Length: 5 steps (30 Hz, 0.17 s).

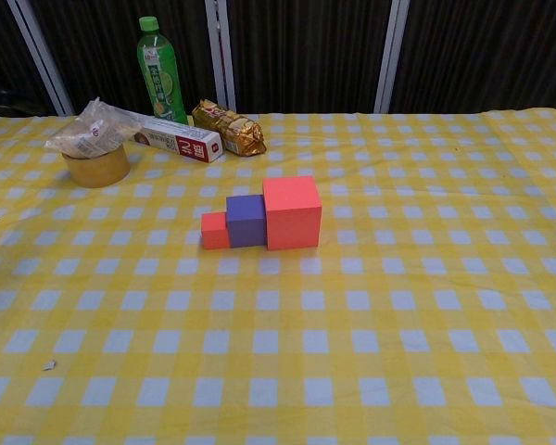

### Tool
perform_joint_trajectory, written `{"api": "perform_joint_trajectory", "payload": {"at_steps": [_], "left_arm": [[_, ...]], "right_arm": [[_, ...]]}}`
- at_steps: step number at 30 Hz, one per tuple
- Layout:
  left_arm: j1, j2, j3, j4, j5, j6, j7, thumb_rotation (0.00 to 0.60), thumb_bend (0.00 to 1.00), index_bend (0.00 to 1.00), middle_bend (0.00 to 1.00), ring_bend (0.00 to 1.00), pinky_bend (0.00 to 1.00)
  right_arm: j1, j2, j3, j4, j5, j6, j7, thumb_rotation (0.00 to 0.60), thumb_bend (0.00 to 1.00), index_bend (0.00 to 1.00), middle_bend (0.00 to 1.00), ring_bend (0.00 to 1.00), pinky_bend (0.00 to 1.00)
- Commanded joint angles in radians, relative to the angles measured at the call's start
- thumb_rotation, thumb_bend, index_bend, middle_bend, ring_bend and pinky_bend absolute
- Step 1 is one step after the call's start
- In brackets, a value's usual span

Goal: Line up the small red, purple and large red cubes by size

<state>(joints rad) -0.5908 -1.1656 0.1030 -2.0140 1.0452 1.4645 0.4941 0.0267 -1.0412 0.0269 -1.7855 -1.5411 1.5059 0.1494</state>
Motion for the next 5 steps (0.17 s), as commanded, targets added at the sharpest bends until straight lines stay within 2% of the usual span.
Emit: {"api": "perform_joint_trajectory", "payload": {"at_steps": [1,5], "left_arm": [[0.182,0.125,0.122,0.015,0.248,0.19,-0.159,0.6,0.19,0.0,0.0,0.0,0.0],[0.272,0.145,0.156,0.1,0.349,0.273,-0.234,0.6,0.19,0.0,0.0,0.0,0.0]], "right_arm": [[-0.004,-0.023,0.011,0.014,0.004,0.021,-0.071,0.6,0.31,0.0,0.0,0.0,0.0],[-0.012,-0.039,0.008,0.017,-0.005,0.039,-0.112,0.6,0.31,0.0,0.0,0.0,0.0]]}}
